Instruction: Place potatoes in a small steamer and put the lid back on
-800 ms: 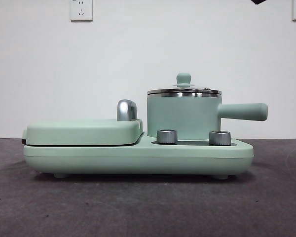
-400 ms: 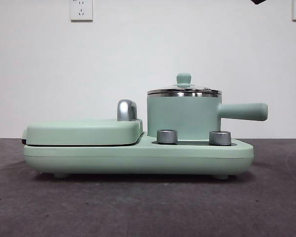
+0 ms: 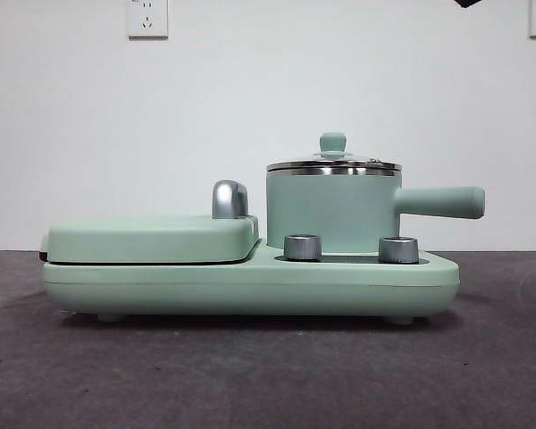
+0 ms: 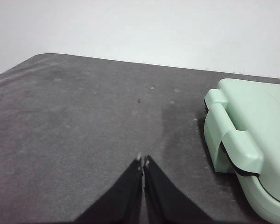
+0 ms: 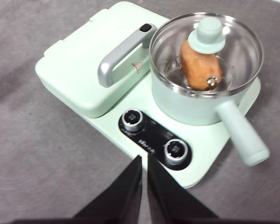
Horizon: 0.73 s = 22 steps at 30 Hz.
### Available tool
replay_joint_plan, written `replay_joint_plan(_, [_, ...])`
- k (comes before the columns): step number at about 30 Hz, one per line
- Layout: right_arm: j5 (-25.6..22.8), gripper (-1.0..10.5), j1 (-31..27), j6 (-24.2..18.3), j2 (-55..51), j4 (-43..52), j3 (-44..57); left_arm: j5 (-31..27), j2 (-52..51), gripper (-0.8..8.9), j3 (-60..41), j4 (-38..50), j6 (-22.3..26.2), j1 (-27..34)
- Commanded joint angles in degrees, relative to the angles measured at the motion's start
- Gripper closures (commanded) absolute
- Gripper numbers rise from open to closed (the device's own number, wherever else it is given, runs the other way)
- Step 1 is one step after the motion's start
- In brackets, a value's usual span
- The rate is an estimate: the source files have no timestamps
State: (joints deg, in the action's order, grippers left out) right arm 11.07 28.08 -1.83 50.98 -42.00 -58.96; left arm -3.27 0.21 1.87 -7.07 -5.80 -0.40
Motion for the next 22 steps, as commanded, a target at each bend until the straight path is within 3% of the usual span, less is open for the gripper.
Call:
replay_joint_plan(1, [-4.8, 9.3, -0.8, -5.4, -2.5, 5.2, 3.5, -0.2, -0.1, 8.08, -1.1, 0.7, -0.5, 0.0])
replay_joint_plan(3, [-5.2, 9.3, -3.3, -6.4, -6.2, 11.5, 9.6, -0.2, -0.1, 8.08, -1.1, 0.7, -0.5, 0.1])
replay_joint_plan(7, [0.8, 9.3, -12.4, -4.4, -19.6, 26.5, 28.8, -0.2, -0.1, 8.08, -1.1, 0.7, -0.5, 0.0])
replay_joint_plan(11, [0.9, 9.3, -20.7, -3.3, -33.3, 35.4, 43.7, -0.2, -0.1, 8.08, -1.1, 0.7, -0.5, 0.0])
replay_joint_plan(15, [0.9, 9.3, -25.7, -3.3, -44.6, 36.8, 51.1, -0.2, -0.1, 8.08, -1.1, 0.7, -0.5, 0.1])
replay_joint_plan(22, [0.9, 9.3, -26.8, -3.3, -50.8, 37.1, 56.3, -0.2, -0.1, 8.08, -1.1, 0.7, -0.5, 0.1])
